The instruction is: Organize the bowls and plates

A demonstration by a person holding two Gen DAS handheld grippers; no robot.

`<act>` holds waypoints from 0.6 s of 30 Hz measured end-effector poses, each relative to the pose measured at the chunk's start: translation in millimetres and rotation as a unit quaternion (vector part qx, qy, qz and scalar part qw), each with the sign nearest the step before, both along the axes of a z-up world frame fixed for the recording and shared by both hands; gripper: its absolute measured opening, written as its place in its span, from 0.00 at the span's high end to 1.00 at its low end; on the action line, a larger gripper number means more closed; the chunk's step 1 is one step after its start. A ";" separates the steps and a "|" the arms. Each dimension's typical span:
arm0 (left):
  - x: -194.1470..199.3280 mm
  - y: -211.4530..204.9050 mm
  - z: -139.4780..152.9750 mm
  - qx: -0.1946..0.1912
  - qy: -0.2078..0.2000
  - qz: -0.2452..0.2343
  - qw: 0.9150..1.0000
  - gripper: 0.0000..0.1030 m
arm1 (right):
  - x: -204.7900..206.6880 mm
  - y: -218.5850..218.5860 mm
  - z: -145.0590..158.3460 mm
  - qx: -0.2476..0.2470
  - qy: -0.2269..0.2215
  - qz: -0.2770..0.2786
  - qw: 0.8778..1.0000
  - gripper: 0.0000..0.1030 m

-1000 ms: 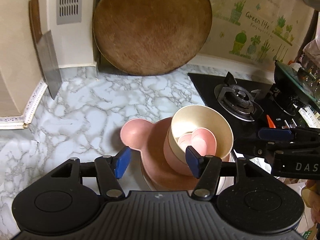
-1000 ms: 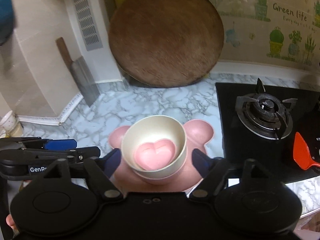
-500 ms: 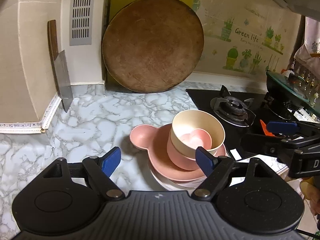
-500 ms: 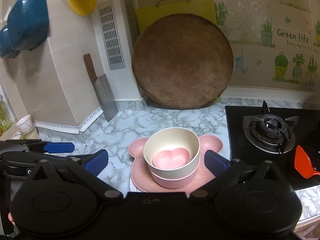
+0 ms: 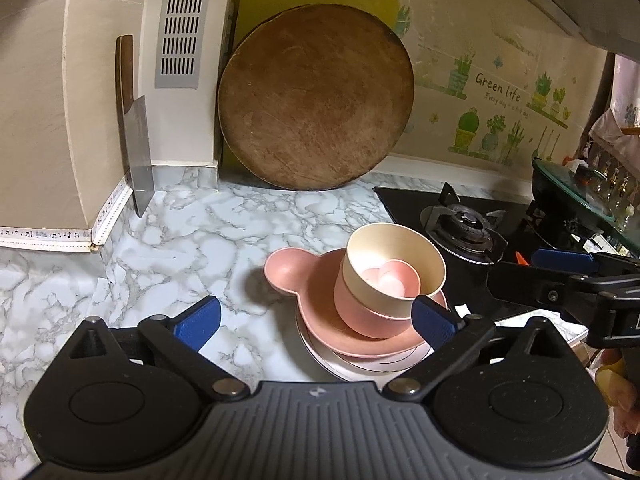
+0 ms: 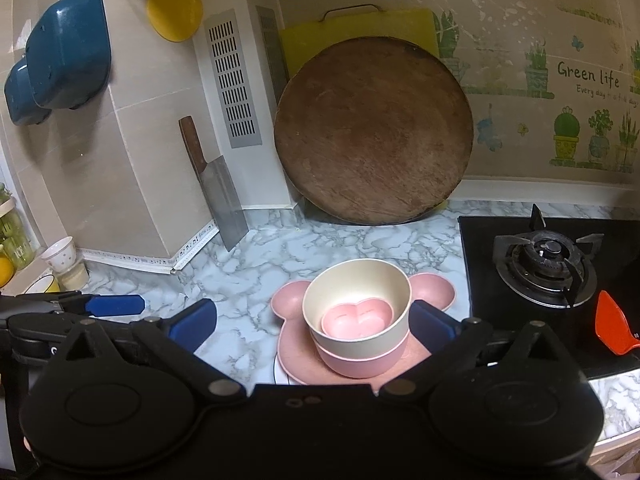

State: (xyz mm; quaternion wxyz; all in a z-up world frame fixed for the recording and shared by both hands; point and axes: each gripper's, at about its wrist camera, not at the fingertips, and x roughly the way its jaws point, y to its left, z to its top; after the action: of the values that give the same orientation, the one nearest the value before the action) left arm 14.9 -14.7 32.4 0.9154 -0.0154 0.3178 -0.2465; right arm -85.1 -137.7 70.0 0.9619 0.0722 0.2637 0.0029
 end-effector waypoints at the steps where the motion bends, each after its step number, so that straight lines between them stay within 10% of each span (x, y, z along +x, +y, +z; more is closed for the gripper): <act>1: -0.5 0.1 0.3 0.001 -0.001 0.000 1.000 0.01 | 0.0 -0.1 0.0 0.002 0.000 0.001 1.000 0.00; 18: -5.4 0.1 1.4 0.010 -0.003 0.008 1.000 0.01 | -0.7 1.9 1.0 0.000 -0.008 0.012 1.000 0.00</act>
State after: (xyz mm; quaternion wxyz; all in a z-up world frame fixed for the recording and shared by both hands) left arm 9.5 -14.6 33.8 0.9183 -0.0077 0.3177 -0.2359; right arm -85.8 -135.8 71.0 0.9639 0.0691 0.2568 0.0146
